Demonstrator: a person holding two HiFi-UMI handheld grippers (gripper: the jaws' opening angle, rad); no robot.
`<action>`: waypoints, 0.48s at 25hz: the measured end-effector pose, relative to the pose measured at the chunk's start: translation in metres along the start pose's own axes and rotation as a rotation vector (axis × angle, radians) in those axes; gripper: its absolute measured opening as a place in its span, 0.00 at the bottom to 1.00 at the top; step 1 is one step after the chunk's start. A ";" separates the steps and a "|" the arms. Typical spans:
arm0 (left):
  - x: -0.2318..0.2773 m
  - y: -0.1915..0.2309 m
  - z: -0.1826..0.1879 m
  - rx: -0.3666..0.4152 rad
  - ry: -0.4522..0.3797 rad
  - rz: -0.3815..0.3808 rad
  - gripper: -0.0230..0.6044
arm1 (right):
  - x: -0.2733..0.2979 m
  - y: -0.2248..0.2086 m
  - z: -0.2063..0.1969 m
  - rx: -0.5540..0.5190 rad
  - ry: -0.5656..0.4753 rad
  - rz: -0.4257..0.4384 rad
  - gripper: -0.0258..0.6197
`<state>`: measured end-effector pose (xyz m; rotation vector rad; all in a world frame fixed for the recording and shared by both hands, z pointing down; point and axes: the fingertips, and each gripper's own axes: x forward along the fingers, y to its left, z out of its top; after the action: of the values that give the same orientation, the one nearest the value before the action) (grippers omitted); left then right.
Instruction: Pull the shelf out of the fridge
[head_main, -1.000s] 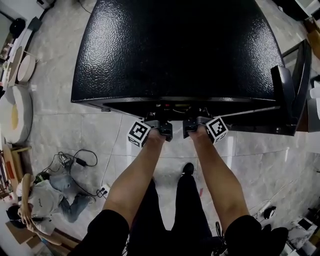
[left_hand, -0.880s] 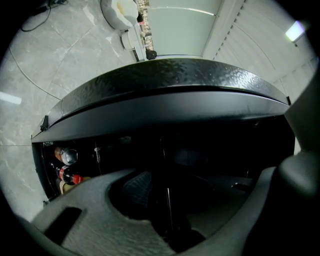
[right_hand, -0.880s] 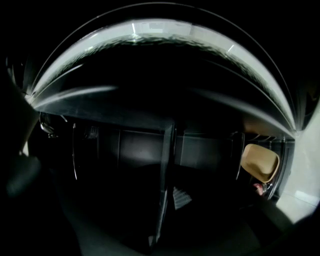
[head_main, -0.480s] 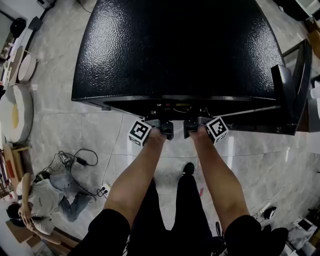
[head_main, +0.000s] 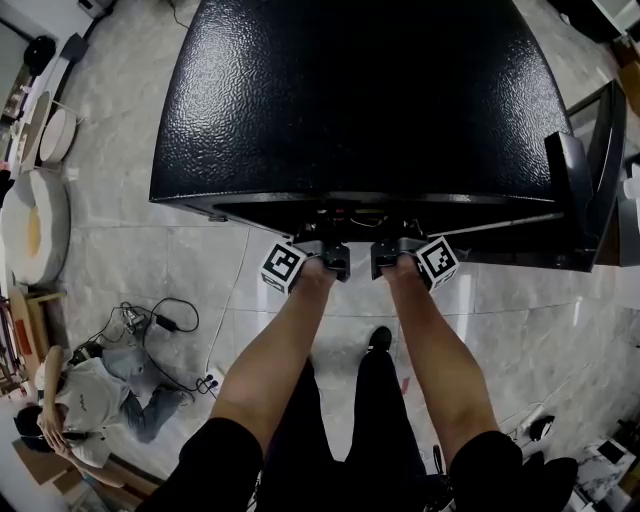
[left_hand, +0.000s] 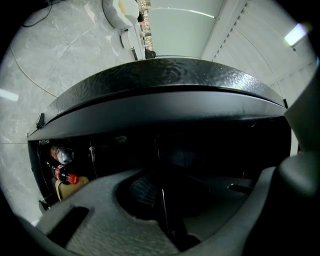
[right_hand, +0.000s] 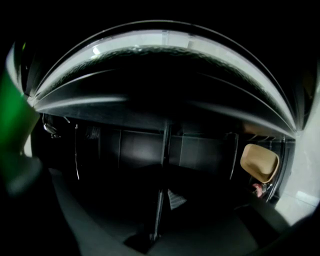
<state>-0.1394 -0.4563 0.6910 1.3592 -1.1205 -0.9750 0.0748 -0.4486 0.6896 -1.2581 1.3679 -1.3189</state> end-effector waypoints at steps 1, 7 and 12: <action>0.000 0.000 0.000 -0.001 -0.001 -0.002 0.09 | 0.000 0.000 0.000 0.001 -0.001 0.000 0.09; -0.006 0.000 -0.003 -0.007 -0.006 -0.014 0.09 | -0.007 0.000 0.000 0.020 -0.002 0.008 0.09; -0.013 0.000 -0.002 -0.014 -0.009 -0.020 0.09 | -0.014 0.001 -0.004 0.021 0.001 0.011 0.09</action>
<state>-0.1404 -0.4428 0.6906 1.3591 -1.1065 -1.0025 0.0730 -0.4340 0.6881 -1.2342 1.3559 -1.3235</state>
